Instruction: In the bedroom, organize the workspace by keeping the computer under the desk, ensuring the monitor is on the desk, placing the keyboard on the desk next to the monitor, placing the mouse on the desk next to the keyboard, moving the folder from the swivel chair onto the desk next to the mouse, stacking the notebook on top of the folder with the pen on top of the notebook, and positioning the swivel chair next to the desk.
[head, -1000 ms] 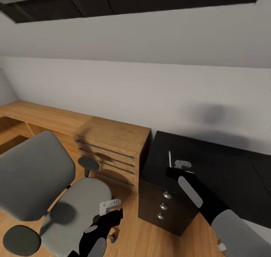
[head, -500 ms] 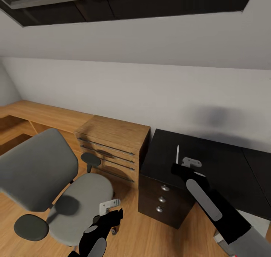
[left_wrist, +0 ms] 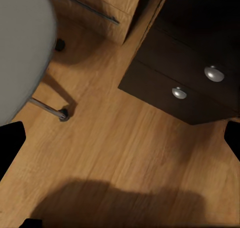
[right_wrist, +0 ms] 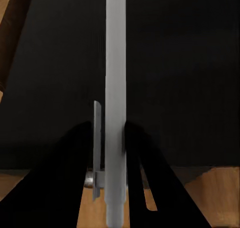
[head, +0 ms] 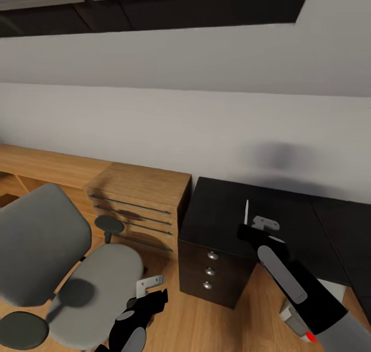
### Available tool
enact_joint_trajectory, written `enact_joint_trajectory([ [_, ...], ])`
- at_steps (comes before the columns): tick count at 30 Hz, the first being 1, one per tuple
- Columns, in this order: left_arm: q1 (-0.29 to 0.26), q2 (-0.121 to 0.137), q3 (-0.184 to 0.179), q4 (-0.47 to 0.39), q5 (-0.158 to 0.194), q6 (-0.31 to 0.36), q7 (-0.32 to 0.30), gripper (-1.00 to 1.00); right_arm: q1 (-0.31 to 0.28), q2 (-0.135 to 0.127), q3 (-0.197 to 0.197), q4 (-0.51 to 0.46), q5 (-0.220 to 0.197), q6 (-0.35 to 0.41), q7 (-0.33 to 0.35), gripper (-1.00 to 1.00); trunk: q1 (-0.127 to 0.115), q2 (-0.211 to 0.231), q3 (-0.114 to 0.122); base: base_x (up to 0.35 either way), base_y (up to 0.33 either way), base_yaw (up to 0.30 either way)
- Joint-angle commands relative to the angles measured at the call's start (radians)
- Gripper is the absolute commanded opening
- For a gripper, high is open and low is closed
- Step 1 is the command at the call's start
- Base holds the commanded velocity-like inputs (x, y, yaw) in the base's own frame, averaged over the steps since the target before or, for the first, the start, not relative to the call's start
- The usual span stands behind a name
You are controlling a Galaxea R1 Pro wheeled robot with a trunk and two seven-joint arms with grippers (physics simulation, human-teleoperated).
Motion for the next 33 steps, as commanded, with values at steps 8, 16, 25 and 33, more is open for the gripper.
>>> enact_joint_trajectory([
  [8, -0.001, 0.000, -0.005, 0.019, 0.003, 0.002, 0.014, 1.00, 0.051, -0.009, -0.181, -0.005, -0.083, -0.005, -0.009, -1.00, 0.000, -0.001, 0.002, 0.000, 0.000, -0.235],
  [16, -0.001, 0.000, -0.005, 0.025, 0.003, 0.002, 0.013, 1.00, 0.069, -0.009, -0.239, -0.004, -0.097, -0.013, -0.007, -1.00, 0.000, -0.001, 0.003, 0.000, 0.000, -0.034],
  [25, -0.001, 0.000, -0.005, 0.025, -0.001, 0.001, 0.013, 1.00, 0.069, -0.010, -0.280, 0.020, -0.098, -0.061, -0.009, -1.00, 0.000, -0.001, 0.011, 0.000, 0.000, -0.119],
  [33, -0.001, 0.000, -0.005, 0.025, -0.003, 0.001, 0.012, 1.00, 0.069, -0.010, -0.427, 0.079, -0.098, -0.060, -0.004, -1.00, 0.000, -0.001, 0.019, 0.000, 0.000, -0.209],
])
